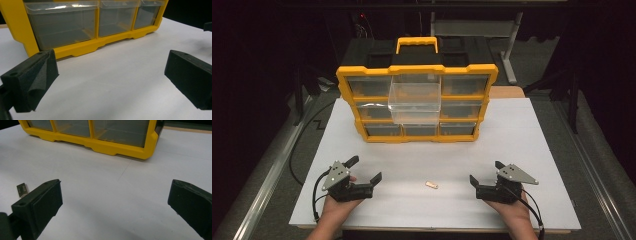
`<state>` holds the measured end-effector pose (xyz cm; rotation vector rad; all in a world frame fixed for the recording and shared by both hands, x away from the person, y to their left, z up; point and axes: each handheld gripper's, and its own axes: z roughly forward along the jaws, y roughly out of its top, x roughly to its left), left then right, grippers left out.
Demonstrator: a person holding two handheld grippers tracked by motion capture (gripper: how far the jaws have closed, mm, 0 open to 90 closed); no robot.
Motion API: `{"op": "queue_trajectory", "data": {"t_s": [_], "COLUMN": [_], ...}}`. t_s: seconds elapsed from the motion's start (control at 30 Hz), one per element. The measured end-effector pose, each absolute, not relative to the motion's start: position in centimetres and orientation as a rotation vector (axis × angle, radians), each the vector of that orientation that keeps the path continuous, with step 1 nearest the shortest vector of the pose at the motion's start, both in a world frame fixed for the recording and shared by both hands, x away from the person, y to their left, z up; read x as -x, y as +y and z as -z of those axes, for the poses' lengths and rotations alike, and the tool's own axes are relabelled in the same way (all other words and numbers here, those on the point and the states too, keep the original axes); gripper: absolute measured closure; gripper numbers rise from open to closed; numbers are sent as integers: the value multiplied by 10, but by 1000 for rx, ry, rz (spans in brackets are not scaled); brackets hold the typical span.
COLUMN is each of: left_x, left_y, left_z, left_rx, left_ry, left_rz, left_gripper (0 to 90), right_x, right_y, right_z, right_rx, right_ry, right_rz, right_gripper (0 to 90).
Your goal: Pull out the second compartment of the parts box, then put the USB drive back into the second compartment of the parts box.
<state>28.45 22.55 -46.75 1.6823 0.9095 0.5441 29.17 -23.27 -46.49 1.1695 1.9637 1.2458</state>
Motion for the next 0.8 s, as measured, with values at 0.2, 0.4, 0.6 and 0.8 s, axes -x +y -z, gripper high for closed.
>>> {"op": "queue_trajectory", "data": {"t_s": [0.2, 0.4, 0.6, 0.8], "left_x": [-284, -285, -286, -286], "left_y": [226, 227, 229, 229], "left_z": [468, 469, 469, 470], "left_rx": [-1687, -1701, -1693, -1692], "left_ry": [901, 902, 902, 904], "left_rz": [-546, -553, -564, -559], "left_gripper": [4, 4, 4, 5], "right_x": [-290, -290, -291, -291], "right_y": [-233, -232, -229, -228], "right_z": [461, 461, 462, 462], "right_rx": [-1152, -1149, -1128, -1126], "right_ry": [1934, 1936, 1965, 2004], "right_rz": [-1256, -1228, -1171, -1133], "right_gripper": [5, 5, 5, 5]}}
